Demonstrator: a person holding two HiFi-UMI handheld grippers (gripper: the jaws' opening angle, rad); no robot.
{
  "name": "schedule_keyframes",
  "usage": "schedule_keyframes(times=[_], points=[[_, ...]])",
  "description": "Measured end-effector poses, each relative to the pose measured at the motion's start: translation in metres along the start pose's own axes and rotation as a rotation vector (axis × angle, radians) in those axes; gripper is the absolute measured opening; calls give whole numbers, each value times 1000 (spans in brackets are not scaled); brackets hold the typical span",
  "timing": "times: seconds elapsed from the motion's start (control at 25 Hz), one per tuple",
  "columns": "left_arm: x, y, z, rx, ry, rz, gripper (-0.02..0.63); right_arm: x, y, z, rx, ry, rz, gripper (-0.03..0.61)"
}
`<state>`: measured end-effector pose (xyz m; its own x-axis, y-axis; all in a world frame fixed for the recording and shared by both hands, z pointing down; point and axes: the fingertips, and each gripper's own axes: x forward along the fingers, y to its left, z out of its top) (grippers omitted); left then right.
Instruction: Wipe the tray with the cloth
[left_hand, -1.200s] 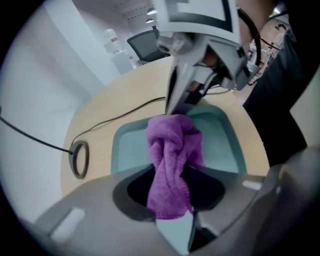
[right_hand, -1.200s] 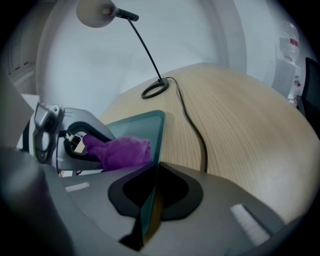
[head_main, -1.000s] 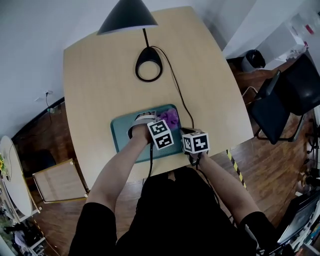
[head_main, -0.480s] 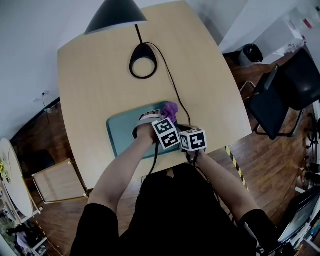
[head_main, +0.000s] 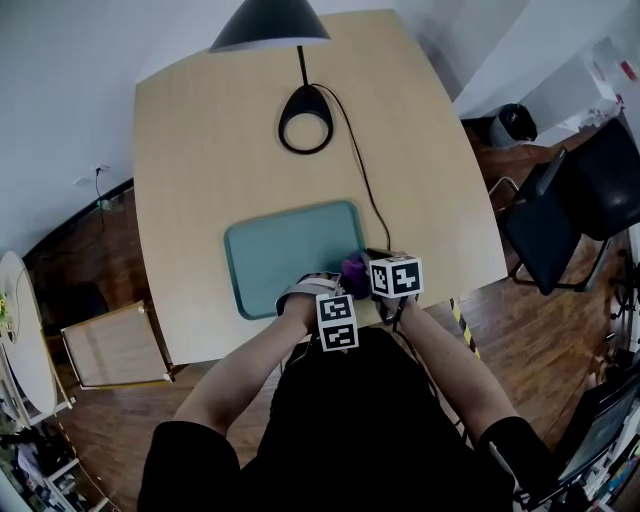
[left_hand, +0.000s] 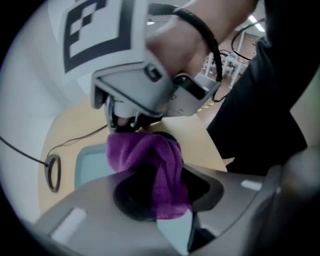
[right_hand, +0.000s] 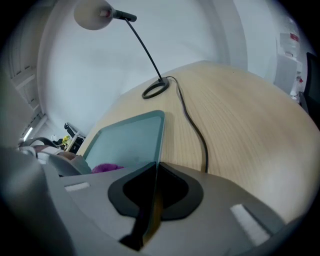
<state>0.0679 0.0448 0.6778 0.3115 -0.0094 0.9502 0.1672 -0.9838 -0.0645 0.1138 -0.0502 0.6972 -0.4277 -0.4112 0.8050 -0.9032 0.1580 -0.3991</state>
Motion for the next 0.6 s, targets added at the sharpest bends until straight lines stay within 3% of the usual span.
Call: schedule_keyframes(times=[0.12,0.28,0.4,0.48,0.6], points=[[1,-3,2,40,-17,15,150,0,2,2,-12,-5,2,20],[3,26,-7,-13,15,39,153,-1,6,7,-20,-11,5,20],[-1,76,-27,-59,70,116,153,-1,8,8,-25,-14,6,20],[-6,119,-40,-129,103,181,153,-2,8,7,-28,-13,7,21],[-9,172,-49,-284,125,217,153,-2,9,6,-26,-10,7,21]])
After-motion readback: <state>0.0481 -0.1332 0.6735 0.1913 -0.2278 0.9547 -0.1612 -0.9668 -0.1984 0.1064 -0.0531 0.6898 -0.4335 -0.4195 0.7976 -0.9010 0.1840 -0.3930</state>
